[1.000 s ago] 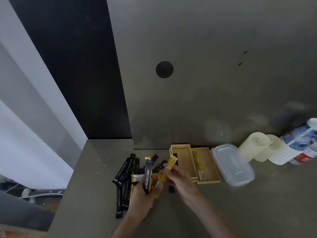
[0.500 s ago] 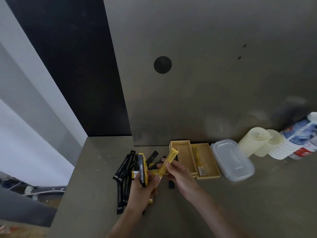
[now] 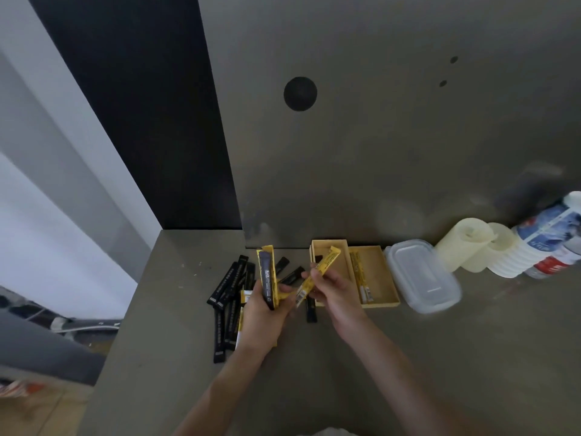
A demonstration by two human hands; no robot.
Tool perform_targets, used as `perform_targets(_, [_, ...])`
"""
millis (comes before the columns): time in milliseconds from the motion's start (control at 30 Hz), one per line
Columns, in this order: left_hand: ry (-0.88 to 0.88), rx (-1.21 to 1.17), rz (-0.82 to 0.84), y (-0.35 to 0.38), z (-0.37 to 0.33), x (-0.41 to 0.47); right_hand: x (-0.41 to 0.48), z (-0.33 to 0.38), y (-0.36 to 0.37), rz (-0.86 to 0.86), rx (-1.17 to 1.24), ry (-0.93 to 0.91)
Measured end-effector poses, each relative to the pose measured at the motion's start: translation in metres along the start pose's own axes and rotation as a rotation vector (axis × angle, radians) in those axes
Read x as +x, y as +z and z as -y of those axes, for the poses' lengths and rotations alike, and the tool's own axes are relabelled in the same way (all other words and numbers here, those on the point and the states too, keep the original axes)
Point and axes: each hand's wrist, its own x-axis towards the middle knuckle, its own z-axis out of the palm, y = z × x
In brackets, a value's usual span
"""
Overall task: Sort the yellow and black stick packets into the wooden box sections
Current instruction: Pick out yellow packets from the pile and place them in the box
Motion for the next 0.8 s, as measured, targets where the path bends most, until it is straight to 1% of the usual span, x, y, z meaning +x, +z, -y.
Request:
perform_targets(100, [0.044, 0.049, 0.017, 0.002, -0.003, -0.004, -0.002, -0.003, 0.002, -0.057, 0.010, 0.021])
perform_targets(200, [0.099, 0.184, 0.035, 0.004, -0.007, -0.010, -0.002, -0.002, 0.003, -0.122, 0.035, 0.072])
perform_targets(267, [0.148, 0.238, 0.019, 0.005, -0.008, -0.013, -0.002, 0.000, 0.003, -0.149, 0.048, 0.090])
perform_targets(333, [0.159, 0.241, -0.029, 0.005, -0.007, -0.011, -0.003, 0.002, 0.003, -0.152, 0.033, 0.085])
perform_targets(400, [0.132, 0.202, -0.076, 0.007, -0.007, -0.007, -0.004, 0.004, 0.002, -0.130, -0.012, 0.066])
perform_targets(433, [0.092, 0.149, -0.082, 0.008, -0.008, -0.006, -0.005, 0.005, 0.001, -0.119, -0.039, 0.058])
perform_targets(500, [-0.009, 0.013, -0.058, 0.011, -0.010, -0.004, -0.006, 0.008, 0.000, -0.098, -0.070, 0.044])
perform_targets(600, [-0.092, -0.124, -0.026, 0.013, -0.010, -0.004, -0.007, 0.012, -0.002, -0.053, -0.054, 0.031])
perform_targets(800, [-0.106, -0.194, -0.033, 0.012, -0.013, -0.003, -0.007, 0.020, -0.005, 0.012, -0.051, 0.025])
